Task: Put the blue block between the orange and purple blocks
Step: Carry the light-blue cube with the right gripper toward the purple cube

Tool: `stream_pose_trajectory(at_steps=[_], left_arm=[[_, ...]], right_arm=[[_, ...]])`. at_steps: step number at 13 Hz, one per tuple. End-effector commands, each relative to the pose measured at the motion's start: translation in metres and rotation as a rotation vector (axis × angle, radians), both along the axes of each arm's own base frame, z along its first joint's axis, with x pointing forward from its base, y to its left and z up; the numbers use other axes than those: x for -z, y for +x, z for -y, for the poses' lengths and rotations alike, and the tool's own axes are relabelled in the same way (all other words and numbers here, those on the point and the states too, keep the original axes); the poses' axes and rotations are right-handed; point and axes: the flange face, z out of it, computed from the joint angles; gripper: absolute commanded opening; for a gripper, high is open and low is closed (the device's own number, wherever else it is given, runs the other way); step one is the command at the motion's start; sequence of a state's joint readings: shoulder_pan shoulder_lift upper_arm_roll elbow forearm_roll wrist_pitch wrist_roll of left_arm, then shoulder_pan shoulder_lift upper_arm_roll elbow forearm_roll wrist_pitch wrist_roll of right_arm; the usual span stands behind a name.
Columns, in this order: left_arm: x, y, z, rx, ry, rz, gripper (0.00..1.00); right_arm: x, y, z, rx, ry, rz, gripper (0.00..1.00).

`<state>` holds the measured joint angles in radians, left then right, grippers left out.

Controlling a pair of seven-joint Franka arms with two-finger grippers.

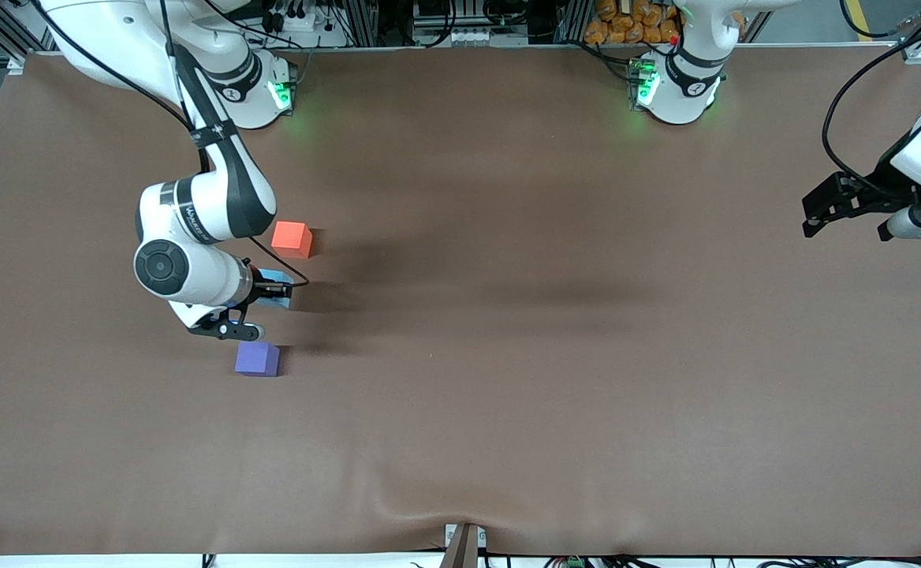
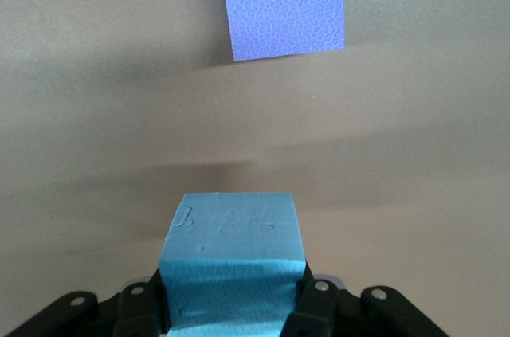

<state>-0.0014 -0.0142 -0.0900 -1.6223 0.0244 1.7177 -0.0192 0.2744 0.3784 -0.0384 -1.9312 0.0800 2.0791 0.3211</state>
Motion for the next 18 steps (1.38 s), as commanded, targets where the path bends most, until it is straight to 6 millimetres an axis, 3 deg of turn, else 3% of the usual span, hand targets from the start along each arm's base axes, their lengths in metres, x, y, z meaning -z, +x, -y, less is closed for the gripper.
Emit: stream_pose_trajectory(at_steps=[1, 5, 9, 18], left_arm=[[-0.006, -0.001, 0.0, 0.021, -0.014, 0.002, 1.0], [-0.001, 0.004, 0.004, 0.025, -0.014, 0.005, 1.0], [0.002, 0.008, 0.004, 0.027, -0.014, 0.021, 1.0], [-0.006, 0.005, -0.002, 0.014, -0.016, 0.03, 1.0]], right_arm=[[0.017, 0.003, 0.012, 0.039, 0.016, 0.006, 0.18], [0.041, 0.006, 0.023, 0.028, 0.018, -0.005, 0.17], [0.053, 0.008, 0.051, 0.007, 0.039, -0.024, 0.17], [0.065, 0.0, 0.031, -0.081, 0.088, -0.03, 0.19]])
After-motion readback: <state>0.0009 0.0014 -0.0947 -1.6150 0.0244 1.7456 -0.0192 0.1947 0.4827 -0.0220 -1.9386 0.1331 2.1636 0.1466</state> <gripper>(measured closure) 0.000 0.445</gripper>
